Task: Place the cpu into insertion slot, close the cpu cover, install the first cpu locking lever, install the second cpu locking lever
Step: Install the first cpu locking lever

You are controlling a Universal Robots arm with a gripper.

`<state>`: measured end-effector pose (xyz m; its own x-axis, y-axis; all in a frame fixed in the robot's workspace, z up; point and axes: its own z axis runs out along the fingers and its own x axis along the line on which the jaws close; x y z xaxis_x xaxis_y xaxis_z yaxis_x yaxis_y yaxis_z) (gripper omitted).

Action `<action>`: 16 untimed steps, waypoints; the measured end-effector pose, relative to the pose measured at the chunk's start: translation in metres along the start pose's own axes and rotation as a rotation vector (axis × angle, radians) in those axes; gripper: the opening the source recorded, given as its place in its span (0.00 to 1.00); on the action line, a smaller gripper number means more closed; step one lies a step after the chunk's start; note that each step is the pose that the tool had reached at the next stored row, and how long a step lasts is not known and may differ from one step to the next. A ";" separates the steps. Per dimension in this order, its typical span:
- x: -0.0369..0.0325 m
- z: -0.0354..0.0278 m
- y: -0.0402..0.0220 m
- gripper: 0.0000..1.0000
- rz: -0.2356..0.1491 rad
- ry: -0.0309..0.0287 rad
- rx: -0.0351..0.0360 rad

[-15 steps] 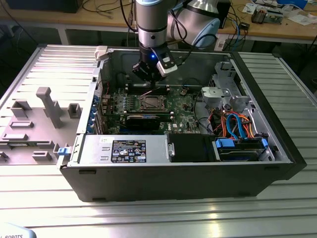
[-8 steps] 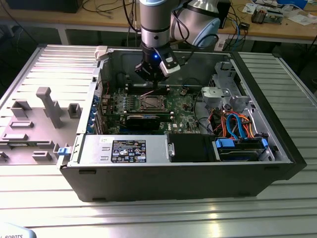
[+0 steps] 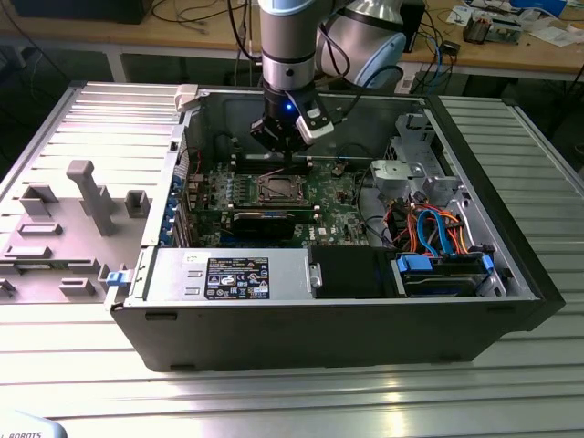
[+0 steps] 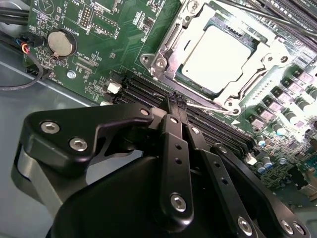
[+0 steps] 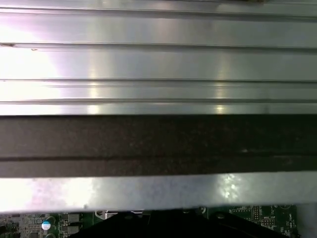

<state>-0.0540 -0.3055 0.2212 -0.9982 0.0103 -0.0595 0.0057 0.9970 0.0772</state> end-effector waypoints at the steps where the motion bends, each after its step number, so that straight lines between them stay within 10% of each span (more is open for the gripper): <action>1: -0.0001 0.0007 0.0000 0.12 0.000 0.0000 0.0000; 16: -0.0024 0.0115 -0.0008 0.12 0.000 0.0021 0.0000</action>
<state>-0.0510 -0.3055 0.2099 -0.9983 0.0102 -0.0574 0.0057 0.9970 0.0772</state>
